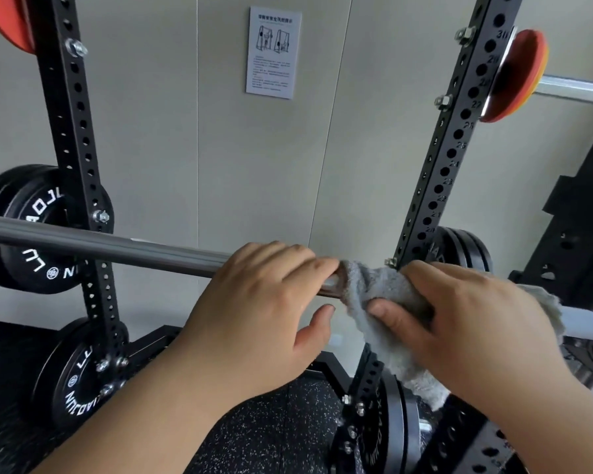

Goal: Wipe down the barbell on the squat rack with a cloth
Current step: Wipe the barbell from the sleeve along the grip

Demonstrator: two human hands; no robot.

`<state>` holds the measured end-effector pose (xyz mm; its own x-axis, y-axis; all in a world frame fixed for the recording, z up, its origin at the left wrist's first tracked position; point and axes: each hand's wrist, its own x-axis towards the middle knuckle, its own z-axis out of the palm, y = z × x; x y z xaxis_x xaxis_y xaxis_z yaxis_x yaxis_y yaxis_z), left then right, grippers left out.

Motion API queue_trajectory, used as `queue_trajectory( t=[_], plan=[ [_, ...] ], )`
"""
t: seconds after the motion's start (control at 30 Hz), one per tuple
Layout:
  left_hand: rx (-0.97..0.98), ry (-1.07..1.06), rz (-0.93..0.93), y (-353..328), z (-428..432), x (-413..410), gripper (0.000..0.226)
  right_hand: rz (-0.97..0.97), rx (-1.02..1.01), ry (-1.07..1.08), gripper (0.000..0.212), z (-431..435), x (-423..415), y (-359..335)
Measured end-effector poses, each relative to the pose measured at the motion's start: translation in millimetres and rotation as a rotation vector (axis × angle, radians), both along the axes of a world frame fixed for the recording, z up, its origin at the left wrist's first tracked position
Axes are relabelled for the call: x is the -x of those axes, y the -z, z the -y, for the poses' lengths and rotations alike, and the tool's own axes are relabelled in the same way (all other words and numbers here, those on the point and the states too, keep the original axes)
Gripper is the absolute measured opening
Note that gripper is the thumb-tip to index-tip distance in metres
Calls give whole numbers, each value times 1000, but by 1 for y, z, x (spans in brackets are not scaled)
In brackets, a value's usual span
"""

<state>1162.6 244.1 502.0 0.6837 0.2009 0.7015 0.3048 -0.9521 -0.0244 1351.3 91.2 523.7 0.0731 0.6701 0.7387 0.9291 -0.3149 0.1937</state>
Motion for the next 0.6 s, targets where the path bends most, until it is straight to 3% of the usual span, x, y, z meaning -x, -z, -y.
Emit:
queue_trajectory(
  t=[0.1, 0.23, 0.37, 0.5, 0.6],
  plan=[
    [-5, 9, 14, 8, -1, 7, 51, -40, 20, 64, 66, -6, 14, -8],
    [-39, 21, 94, 20, -2, 16, 56, 37, 72, -47, 51, -42, 43, -6],
    [-30, -64, 205, 22, -17, 35, 47, 103, 21, -99, 46, -73, 65, 12],
    [-57, -136, 172, 21, -40, 56, 43, 64, 10, -114, 44, -51, 47, 9],
    [-48, -158, 157, 21, -48, 67, 43, 10, 34, -16, 56, -32, 36, -4]
  ],
)
